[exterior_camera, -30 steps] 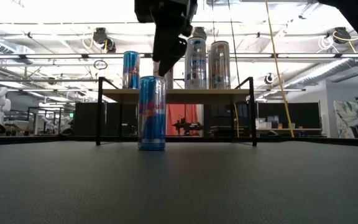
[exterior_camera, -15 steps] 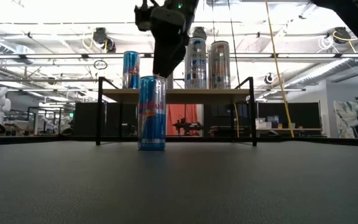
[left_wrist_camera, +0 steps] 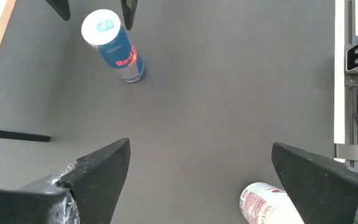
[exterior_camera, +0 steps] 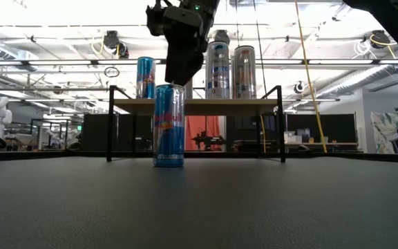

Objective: Place canned beverage on shelf
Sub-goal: Put the blue soda can on the shelf aligned with the other blue soda can

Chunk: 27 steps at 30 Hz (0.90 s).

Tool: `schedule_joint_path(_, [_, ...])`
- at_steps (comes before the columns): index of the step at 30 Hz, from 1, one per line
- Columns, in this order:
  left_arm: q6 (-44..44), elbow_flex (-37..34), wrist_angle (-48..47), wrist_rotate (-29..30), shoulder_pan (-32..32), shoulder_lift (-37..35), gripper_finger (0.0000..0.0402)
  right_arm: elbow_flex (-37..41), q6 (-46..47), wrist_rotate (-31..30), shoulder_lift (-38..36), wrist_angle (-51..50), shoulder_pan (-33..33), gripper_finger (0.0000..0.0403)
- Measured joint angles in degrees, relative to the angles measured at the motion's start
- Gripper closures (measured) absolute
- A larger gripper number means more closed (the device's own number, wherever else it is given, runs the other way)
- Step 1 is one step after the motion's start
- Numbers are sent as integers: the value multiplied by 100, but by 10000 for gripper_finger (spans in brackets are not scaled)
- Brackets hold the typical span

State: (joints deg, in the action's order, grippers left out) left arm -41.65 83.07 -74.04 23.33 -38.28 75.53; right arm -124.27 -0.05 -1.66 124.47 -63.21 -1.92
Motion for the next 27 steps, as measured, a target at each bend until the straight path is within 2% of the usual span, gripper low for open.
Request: schedule_joint_path(27, [4, 0, 2, -4, 0, 0, 8, 199, -63, 22, 203, 215, -1, 23])
